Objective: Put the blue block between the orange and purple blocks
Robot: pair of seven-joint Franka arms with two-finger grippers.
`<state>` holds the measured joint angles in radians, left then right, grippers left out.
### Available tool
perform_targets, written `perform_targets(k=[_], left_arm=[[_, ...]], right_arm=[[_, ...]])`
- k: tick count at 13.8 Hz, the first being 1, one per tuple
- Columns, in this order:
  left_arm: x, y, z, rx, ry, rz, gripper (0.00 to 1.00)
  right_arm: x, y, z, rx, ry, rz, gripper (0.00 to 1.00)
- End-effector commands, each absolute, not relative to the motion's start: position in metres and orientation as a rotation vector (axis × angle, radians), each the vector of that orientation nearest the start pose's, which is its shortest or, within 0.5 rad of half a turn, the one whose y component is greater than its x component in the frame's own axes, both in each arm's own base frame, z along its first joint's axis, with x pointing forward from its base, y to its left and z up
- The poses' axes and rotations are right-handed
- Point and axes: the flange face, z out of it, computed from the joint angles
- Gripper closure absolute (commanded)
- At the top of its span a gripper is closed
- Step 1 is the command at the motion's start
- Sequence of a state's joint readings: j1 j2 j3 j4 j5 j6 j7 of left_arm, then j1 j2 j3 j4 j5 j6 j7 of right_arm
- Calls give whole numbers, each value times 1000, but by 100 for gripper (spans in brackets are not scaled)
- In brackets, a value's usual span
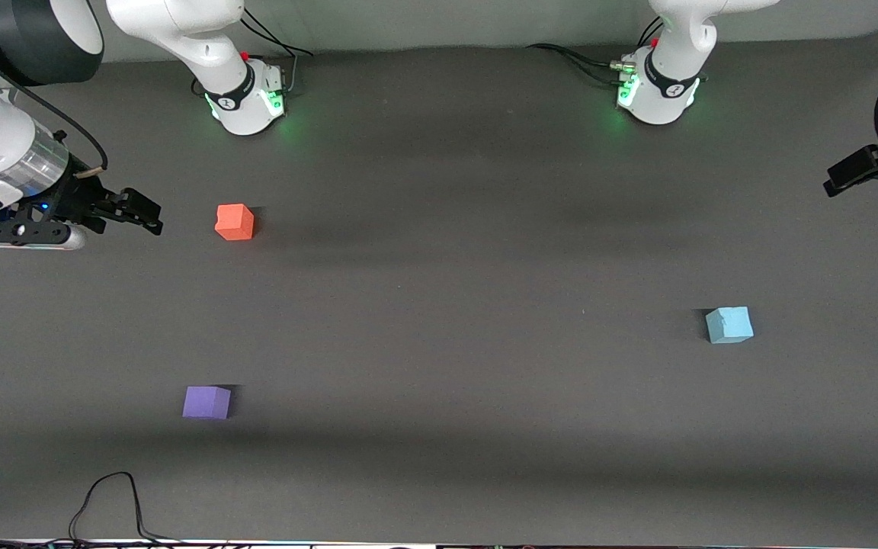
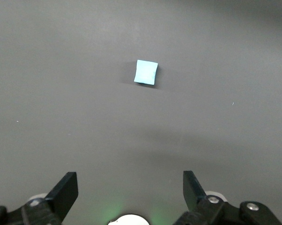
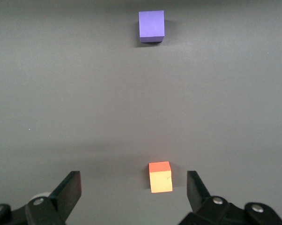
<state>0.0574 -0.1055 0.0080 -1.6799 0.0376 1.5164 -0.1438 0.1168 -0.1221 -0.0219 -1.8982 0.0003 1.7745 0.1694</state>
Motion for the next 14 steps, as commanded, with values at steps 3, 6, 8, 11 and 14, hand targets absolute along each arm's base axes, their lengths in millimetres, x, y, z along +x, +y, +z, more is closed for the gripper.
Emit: perform_targets(k=[3,6,8,11,14], left_arm=[[524,28,629,-3089,-277,150,0],[530,28,630,-3095,-274,125,0],[536,24,629,-3100,-265,120,0],[541,28,619,-3096,-273,151,0],[553,30,587,-3092,-274,232,0]], right_arm=[[519,45,570,-3120,115,-42,0],[509,53,586,-3124,107,-14,0],[504,55,590,-3125,83,-4,0],[498,54,591,-3127,87,27,0],[496,49,588,-3126,99,46,0]])
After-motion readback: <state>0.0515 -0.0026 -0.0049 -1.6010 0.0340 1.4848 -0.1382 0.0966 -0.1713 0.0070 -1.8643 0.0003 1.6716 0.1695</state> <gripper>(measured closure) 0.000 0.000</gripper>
